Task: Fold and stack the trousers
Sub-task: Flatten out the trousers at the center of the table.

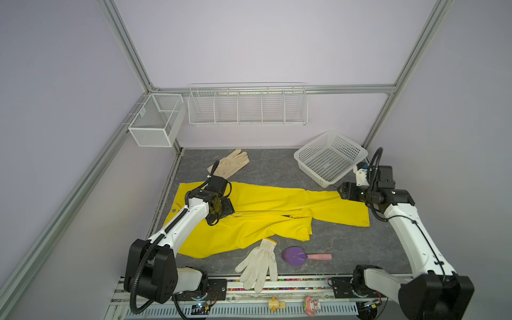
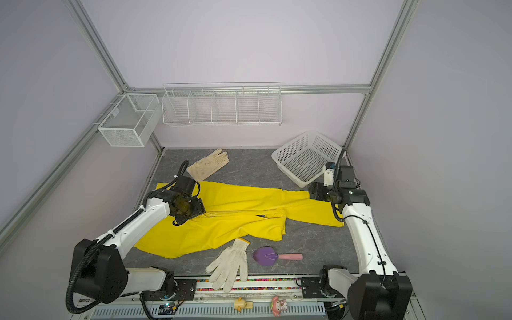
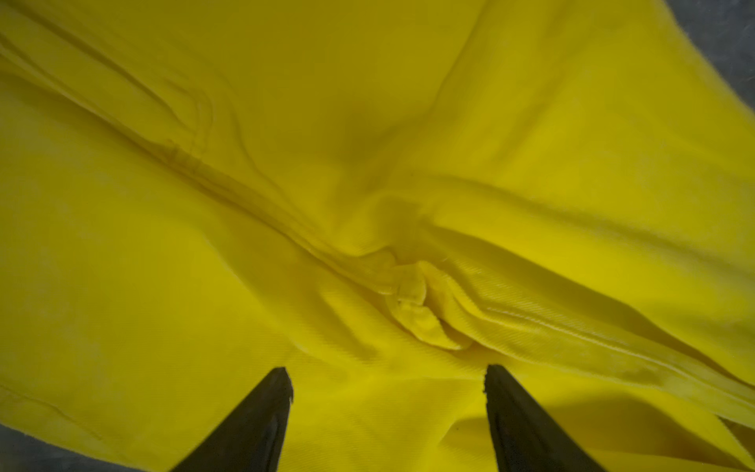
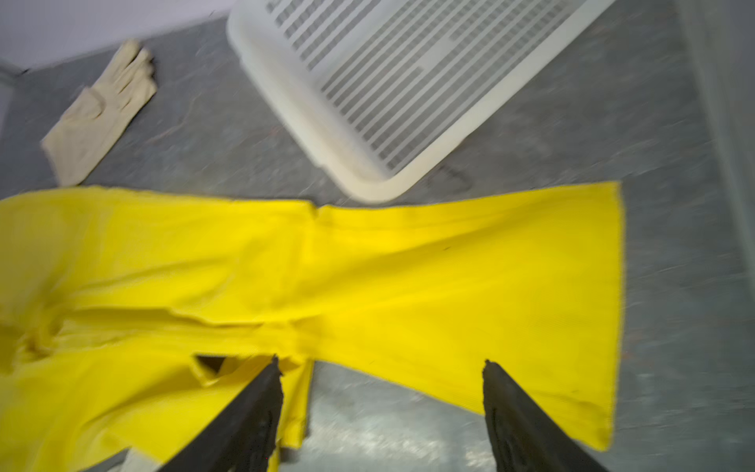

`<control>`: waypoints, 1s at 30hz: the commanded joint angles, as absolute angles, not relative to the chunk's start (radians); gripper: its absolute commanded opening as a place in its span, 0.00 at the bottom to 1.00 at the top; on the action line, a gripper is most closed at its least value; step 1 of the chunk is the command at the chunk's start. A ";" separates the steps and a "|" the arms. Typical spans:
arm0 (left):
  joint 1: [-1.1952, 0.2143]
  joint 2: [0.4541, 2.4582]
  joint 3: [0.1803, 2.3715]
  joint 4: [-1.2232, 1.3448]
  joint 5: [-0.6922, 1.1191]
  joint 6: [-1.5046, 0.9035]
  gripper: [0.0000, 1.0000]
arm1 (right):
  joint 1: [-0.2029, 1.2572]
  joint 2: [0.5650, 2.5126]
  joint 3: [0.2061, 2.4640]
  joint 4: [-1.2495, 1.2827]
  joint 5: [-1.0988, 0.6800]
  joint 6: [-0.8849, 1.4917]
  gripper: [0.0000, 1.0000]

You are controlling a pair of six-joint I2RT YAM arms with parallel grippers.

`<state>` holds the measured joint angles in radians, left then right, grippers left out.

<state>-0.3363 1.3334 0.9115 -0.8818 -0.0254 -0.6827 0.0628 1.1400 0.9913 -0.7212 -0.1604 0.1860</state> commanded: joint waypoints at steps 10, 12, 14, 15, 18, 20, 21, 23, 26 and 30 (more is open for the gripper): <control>-0.262 1.250 0.749 -0.813 0.084 -0.764 0.80 | 0.460 1.097 0.698 -0.684 -0.025 0.608 0.70; -0.248 1.231 0.732 -0.803 0.086 -0.768 0.82 | 0.502 1.138 0.678 -0.643 -0.016 0.617 0.69; -0.239 1.222 0.710 -0.781 0.091 -0.767 0.83 | 0.552 1.193 0.652 -0.583 0.013 0.612 0.67; -0.235 1.222 0.700 -0.773 0.094 -0.767 0.84 | 0.569 1.216 0.650 -0.559 0.027 0.606 0.65; -0.231 1.223 0.687 -0.756 0.100 -0.769 0.85 | 0.613 1.280 0.677 -0.534 0.080 0.569 0.60; -0.232 1.221 0.685 -0.749 0.095 -0.771 0.85 | 0.616 1.320 0.678 -0.502 0.091 0.555 0.54; -0.231 1.224 0.688 -0.747 0.094 -0.769 0.85 | 0.618 1.339 0.676 -0.496 0.090 0.551 0.53; -0.232 1.229 0.689 -0.745 0.092 -0.767 0.85 | 0.631 1.375 0.684 -0.477 0.087 0.538 0.50; -0.231 1.235 0.689 -0.744 0.089 -0.765 0.85 | 0.644 1.409 0.698 -0.466 0.118 0.520 0.45; -0.229 1.240 0.686 -0.742 0.085 -0.759 0.85 | 0.659 1.455 0.696 -0.439 0.104 0.516 0.44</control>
